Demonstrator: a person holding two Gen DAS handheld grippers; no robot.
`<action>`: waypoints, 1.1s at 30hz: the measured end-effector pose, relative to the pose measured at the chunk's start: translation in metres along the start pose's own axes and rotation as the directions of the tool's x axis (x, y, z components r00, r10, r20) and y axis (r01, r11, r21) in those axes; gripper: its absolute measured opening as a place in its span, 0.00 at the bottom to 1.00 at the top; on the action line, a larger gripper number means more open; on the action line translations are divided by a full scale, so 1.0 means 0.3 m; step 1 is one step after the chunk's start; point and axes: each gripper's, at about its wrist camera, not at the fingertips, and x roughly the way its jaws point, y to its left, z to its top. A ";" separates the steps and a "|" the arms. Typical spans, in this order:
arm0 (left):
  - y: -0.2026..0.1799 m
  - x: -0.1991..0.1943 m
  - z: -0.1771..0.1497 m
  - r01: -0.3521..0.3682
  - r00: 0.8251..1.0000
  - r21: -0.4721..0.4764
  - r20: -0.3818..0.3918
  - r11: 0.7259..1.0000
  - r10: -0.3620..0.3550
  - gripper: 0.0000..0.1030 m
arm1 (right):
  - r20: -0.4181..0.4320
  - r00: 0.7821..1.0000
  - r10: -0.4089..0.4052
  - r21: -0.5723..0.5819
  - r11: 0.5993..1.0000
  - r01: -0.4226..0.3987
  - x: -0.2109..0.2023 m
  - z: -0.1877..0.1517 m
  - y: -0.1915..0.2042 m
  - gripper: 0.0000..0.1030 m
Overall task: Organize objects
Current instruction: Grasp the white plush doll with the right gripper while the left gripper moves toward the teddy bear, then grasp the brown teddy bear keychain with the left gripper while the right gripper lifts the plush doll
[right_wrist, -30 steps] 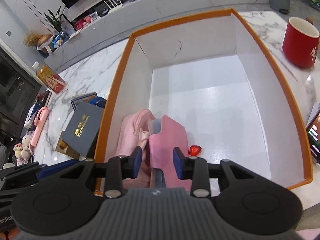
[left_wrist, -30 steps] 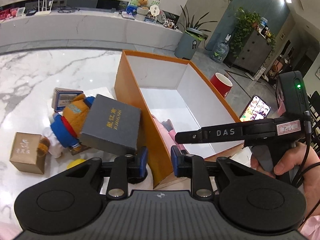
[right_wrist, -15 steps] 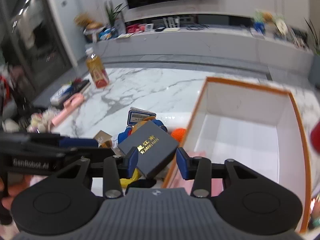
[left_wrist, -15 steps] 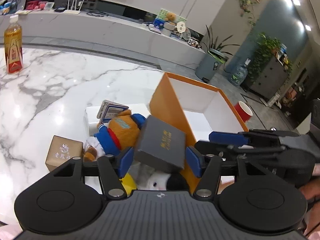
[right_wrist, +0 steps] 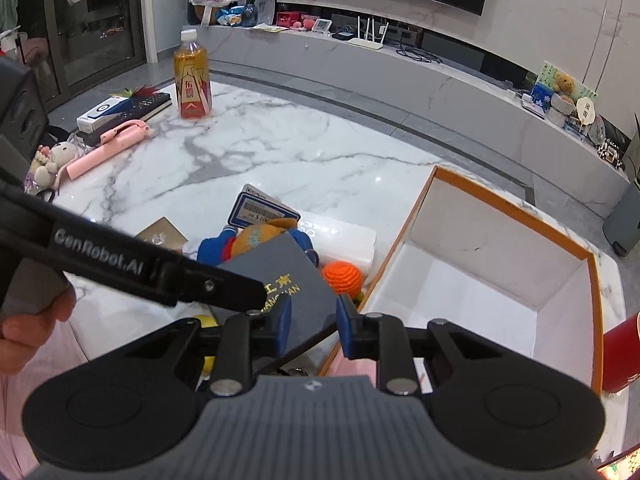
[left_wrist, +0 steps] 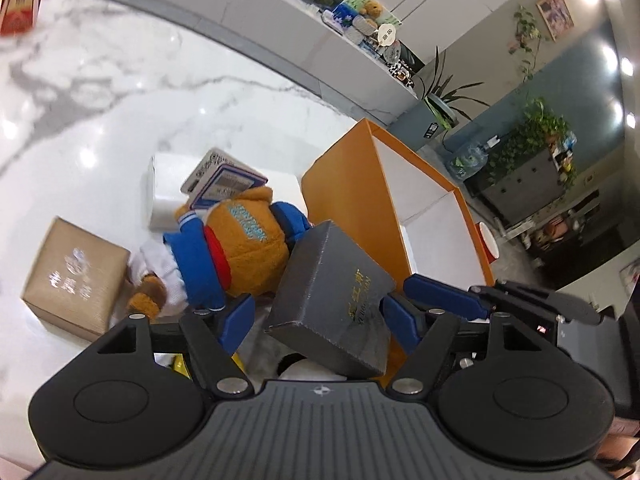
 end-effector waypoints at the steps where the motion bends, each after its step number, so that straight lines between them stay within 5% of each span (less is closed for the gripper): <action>1: 0.005 0.003 0.000 0.003 1.000 -0.005 -0.003 1.000 -0.003 0.81 | -0.002 1.000 0.004 0.002 1.000 -0.004 0.005 -0.001 0.000 0.24; 6: 0.012 -0.031 -0.030 0.017 1.000 -0.004 0.002 1.000 -0.017 0.81 | 0.015 1.000 -0.006 0.019 1.000 0.006 -0.027 -0.009 0.013 0.25; 12: -0.023 -0.108 -0.111 -0.037 0.999 0.067 0.030 0.997 0.035 0.81 | 0.048 0.999 0.005 0.180 0.984 -0.013 -0.114 -0.082 0.056 0.26; 15: -0.051 -0.147 -0.147 -0.114 0.992 0.120 0.073 0.986 0.105 0.80 | 0.056 0.998 -0.014 0.285 0.958 -0.002 -0.136 -0.139 0.092 0.39; 24: -0.080 -0.222 -0.208 -0.257 0.962 0.202 0.151 0.945 0.229 0.78 | 0.019 0.997 -0.079 0.517 0.854 0.058 -0.086 -0.281 0.189 0.58; 33: -0.062 -0.248 -0.218 -0.288 0.952 0.196 0.165 0.937 0.258 0.78 | -0.060 0.983 -0.174 0.618 0.767 0.173 0.009 -0.315 0.239 0.66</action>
